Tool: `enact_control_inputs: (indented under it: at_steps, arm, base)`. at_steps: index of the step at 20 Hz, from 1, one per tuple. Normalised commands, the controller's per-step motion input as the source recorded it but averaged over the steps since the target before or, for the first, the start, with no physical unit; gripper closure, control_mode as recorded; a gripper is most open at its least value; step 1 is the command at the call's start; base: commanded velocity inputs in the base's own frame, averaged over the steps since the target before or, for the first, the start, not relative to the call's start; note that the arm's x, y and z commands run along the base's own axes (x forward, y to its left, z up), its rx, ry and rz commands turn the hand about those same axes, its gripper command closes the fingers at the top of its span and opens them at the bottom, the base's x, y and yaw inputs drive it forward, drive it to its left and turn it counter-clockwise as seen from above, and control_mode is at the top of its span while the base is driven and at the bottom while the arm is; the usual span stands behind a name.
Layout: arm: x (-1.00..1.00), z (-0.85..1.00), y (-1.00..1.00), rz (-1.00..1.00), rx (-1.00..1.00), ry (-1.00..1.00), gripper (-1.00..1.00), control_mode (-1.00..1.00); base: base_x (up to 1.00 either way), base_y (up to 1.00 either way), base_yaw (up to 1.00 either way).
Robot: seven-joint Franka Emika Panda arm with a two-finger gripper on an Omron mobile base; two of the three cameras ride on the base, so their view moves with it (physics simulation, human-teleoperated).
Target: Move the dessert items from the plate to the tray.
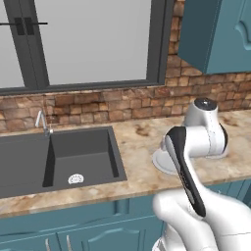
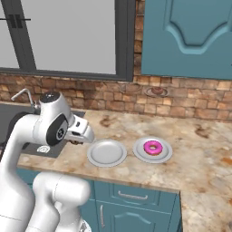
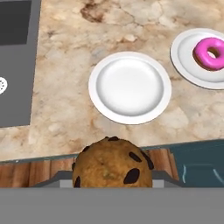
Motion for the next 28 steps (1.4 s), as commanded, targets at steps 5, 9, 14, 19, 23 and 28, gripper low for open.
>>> enact_control_inputs:
  at_steps: [5, 9, 14, 19, 23, 28]
  arm:
    - [0.0, 0.0, 0.05, 0.0, 0.0, 0.0, 1.0, 1.0]
    - [0.0, 0.0, 0.0, 0.0, 0.0, 0.0, 1.0, 1.0]
    - [0.0, 0.0, 0.0, 0.0, 0.0, 0.0, 1.0, 1.0]
    - [0.0, 0.0, 0.0, 0.0, 0.0, 0.0, 1.0, 1.0]
    - [0.0, 0.0, 0.0, 0.0, 0.0, 0.0, 1.0, 1.0]
    - [0.0, 0.0, 0.0, 0.0, 0.0, 0.0, 1.0, 1.0]
  base:
    - [0.01, 0.46, -0.01]
    - [0.08, 0.98, -0.07]
    - [0.02, 1.0, -0.04]
    - [0.0, 1.0, -0.01]
    - [0.01, 1.0, -0.01]
    - [0.0, 1.0, 0.0]
